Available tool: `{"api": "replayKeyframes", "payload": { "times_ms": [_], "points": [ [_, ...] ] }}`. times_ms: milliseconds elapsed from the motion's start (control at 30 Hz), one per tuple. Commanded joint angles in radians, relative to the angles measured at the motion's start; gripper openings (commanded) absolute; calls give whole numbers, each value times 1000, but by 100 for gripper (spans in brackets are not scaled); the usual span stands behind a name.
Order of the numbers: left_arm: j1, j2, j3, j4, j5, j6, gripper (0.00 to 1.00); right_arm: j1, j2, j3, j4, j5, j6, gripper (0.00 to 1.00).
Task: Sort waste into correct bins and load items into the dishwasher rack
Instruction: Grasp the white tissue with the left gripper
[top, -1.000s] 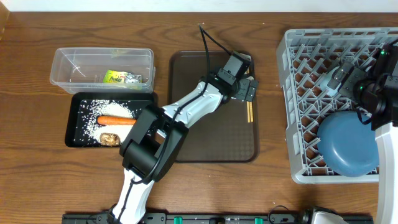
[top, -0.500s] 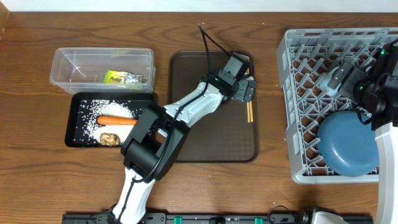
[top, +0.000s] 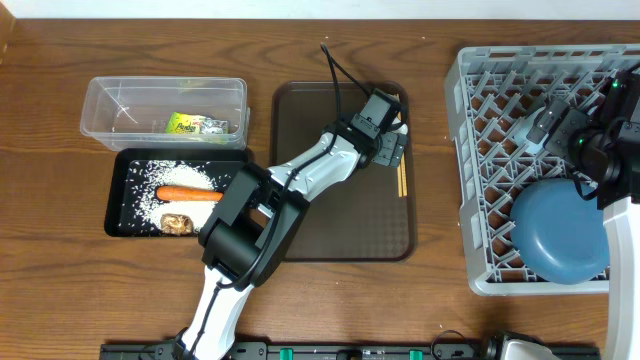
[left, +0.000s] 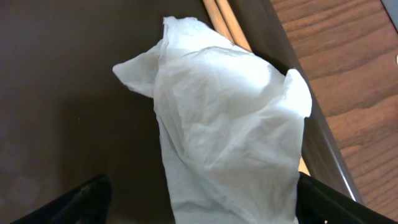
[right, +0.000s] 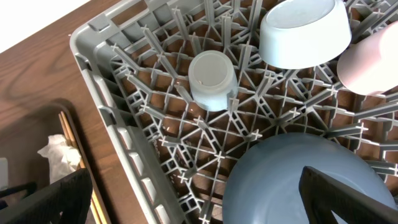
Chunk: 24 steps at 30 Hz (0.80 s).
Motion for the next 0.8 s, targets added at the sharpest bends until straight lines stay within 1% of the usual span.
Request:
{"api": "replayKeyframes", "payload": {
  "times_ms": [0, 33, 67, 100, 300, 367, 400, 467, 533, 567, 633, 767],
  "points": [
    [-1, 15, 6, 6, -13, 11, 85, -5, 1, 9, 2, 3, 0, 99],
    [0, 15, 6, 13, -13, 11, 79, -5, 1, 9, 2, 3, -1, 99],
    [1, 15, 6, 20, -13, 11, 70, -5, 1, 9, 2, 3, -1, 99],
    [2, 15, 6, 26, -13, 11, 66, -5, 1, 9, 2, 3, 0, 99],
    [1, 14, 6, 42, -13, 11, 57, -5, 1, 9, 2, 3, -1, 99],
    [1, 14, 6, 42, -13, 11, 51, -5, 1, 9, 2, 3, -1, 99],
    [2, 14, 6, 43, -13, 11, 45, -5, 1, 9, 2, 3, -1, 99],
    [2, 14, 6, 44, -13, 11, 40, -5, 1, 9, 2, 3, -1, 99],
    [2, 14, 6, 44, -13, 11, 32, -5, 1, 9, 2, 3, -1, 99],
    [2, 14, 6, 44, -13, 11, 30, -5, 1, 9, 2, 3, -1, 99],
    [2, 14, 6, 44, -13, 10, 28, -5, 1, 9, 2, 3, -1, 99],
    [2, 14, 6, 44, -13, 10, 19, -5, 1, 9, 2, 3, 0, 99]
  ]
}}
